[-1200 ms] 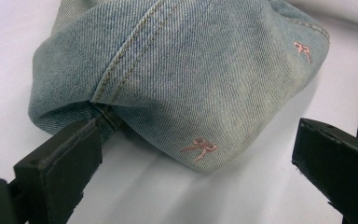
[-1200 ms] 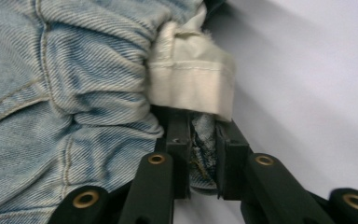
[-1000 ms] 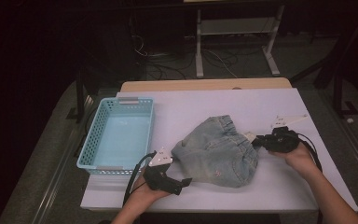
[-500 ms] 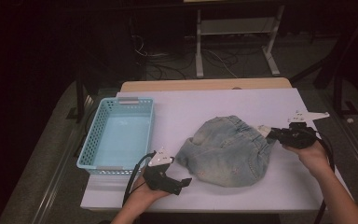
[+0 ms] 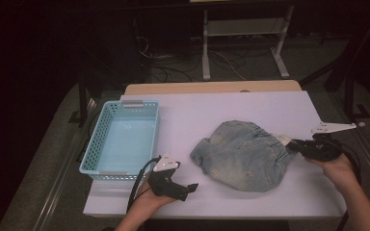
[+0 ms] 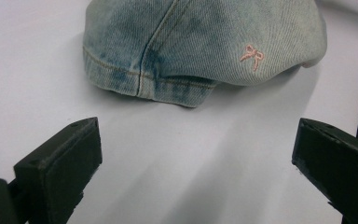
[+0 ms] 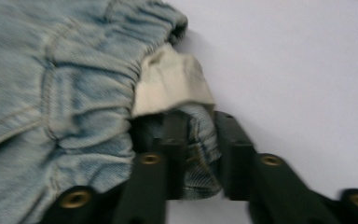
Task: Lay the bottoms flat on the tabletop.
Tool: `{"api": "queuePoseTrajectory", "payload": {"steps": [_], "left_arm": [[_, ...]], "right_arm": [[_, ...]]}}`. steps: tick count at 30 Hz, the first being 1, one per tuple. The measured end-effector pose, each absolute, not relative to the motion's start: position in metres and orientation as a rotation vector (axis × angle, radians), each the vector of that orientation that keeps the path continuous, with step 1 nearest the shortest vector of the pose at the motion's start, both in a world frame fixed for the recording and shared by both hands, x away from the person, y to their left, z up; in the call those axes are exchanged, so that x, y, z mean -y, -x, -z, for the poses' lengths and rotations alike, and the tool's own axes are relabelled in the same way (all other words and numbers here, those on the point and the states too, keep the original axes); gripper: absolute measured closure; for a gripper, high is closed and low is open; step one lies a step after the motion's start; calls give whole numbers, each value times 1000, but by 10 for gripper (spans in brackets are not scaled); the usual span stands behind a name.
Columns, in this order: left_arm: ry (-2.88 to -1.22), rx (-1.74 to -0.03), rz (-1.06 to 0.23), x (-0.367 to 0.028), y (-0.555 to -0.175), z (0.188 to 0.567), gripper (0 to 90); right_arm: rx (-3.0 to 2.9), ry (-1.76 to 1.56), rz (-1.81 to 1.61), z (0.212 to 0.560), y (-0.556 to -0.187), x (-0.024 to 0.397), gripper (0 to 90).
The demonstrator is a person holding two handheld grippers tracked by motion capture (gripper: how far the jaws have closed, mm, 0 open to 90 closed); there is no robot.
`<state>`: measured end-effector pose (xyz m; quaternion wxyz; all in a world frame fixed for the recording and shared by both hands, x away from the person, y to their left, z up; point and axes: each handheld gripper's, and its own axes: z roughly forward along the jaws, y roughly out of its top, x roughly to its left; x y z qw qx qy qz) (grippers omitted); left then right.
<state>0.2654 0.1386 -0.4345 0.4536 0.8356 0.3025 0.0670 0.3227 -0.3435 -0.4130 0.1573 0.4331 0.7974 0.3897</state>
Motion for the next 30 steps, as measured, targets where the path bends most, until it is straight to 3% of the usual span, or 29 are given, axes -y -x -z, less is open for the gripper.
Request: {"api": "queuePoseTrajectory", "payload": {"steps": [5,12,30], "left_arm": [[-2063,-746,-164,-138,-266,434,14],[-2066,-742,-159,-137,-266,435,14],[-2074,-749,-152,-134,-268,438,14]], "right_arm": [[-2247,-1222,-1201,398,-320,348,541],[-2237,-1195,-1229,385,-328,341,456],[-2299,-1175,-1224,383,-388,285,395]]}}
